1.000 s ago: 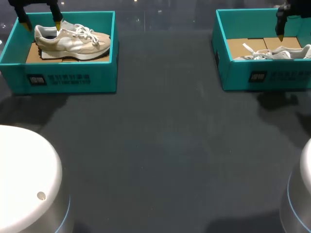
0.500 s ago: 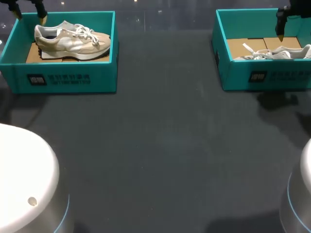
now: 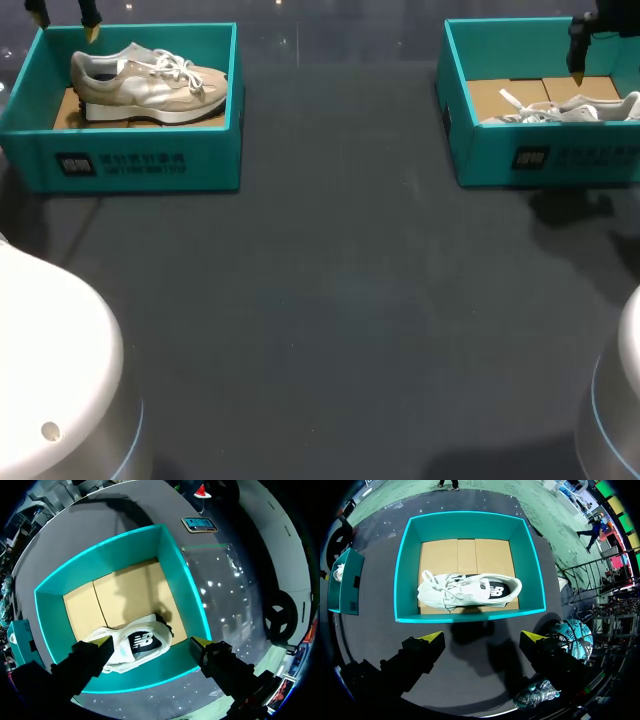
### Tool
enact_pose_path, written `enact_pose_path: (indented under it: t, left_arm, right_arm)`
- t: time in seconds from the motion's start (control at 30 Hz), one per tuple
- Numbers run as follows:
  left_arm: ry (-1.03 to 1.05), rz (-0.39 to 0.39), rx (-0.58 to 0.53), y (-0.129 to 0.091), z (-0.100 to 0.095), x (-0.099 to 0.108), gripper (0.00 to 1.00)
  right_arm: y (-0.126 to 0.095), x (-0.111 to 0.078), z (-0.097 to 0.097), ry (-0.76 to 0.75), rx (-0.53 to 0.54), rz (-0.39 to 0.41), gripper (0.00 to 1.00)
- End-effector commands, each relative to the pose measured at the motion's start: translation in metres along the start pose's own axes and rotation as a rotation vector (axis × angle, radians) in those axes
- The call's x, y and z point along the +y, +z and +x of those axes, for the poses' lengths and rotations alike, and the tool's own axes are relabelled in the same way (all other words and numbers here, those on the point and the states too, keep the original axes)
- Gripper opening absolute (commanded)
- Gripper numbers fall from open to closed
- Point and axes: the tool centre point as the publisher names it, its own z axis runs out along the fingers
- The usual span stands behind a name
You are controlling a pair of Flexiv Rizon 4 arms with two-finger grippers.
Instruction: Take the shoe out of the shoebox, open the shoe tongue, remove and reinsert the insole, then place the shoe into the shoebox
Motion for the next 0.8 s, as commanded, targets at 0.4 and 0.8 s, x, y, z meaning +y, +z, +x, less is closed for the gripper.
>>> enact_pose_path:
  t: [0.4, 0.8]
  left_arm:
    - [-0.185, 0.072, -0.033, 0.045, 0.011, 0.036, 1.00]
    - [-0.270, 0.086, -0.026, 0.068, 0.024, 0.040, 1.00]
  right_arm:
    - [0.000, -0.001, 0.000, 0.000, 0.000, -0.001, 1.00]
    - [0.000, -0.001, 0.000, 0.000, 0.000, -0.001, 1.00]
